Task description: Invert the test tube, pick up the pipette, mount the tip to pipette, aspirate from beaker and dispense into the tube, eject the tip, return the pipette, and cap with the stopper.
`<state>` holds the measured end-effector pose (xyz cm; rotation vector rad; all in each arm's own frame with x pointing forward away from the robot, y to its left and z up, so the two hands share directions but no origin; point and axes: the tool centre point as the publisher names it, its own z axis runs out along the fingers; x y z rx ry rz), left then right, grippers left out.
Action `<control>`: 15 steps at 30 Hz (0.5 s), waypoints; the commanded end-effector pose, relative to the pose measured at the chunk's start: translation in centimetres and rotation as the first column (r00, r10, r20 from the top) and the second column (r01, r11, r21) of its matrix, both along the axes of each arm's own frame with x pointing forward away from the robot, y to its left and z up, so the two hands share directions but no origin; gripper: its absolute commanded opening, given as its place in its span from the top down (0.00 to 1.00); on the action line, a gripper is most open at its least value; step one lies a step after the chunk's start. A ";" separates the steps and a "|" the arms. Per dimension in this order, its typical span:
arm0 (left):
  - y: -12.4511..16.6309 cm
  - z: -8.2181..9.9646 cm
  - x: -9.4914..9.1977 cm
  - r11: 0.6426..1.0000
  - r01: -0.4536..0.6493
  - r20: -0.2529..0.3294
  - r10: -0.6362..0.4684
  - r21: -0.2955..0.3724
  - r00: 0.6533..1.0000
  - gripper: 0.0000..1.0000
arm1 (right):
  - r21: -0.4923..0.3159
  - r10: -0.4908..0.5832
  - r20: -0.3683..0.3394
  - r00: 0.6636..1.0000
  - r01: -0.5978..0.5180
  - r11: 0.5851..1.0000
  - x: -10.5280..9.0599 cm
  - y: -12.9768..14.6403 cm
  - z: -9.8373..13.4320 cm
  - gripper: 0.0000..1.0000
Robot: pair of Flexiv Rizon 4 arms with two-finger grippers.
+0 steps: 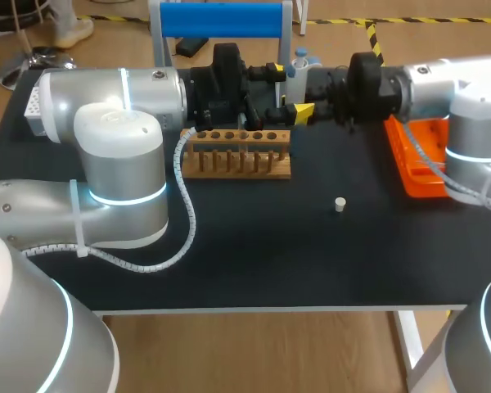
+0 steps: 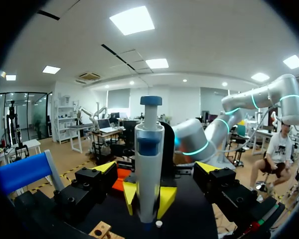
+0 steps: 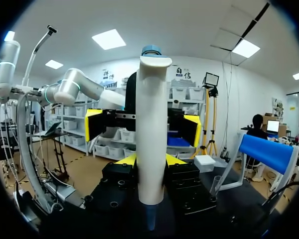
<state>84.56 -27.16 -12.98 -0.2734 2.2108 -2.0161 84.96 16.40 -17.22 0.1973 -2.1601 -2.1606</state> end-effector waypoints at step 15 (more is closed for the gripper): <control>-0.2 -0.1 -0.1 1.000 -0.005 0.003 0.005 -0.004 1.000 1.00 | 0.010 -0.011 -0.001 1.000 0.011 1.000 0.0 0.1 0.0 1.00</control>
